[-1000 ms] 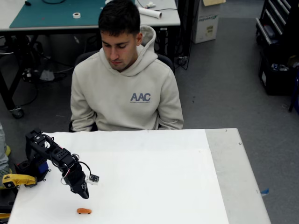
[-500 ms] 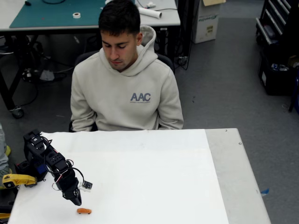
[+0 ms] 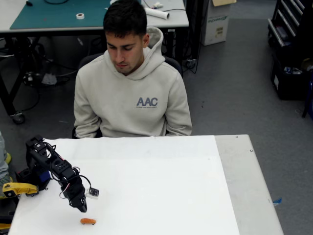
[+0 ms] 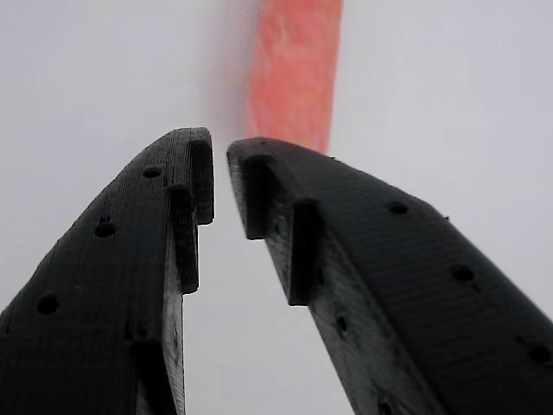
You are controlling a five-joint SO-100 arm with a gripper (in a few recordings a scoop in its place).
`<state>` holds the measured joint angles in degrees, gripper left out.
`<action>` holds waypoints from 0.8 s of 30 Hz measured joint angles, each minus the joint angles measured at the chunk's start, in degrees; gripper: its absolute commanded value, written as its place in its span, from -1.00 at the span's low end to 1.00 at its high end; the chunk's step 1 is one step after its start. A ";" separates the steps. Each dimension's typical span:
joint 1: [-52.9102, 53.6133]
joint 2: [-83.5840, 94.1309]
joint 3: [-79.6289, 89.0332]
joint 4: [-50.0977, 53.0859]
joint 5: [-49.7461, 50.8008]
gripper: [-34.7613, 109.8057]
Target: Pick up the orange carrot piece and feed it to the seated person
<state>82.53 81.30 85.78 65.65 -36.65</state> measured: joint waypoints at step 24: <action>0.97 -0.09 0.00 0.00 0.00 -0.24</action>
<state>83.50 81.21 85.78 65.65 -36.65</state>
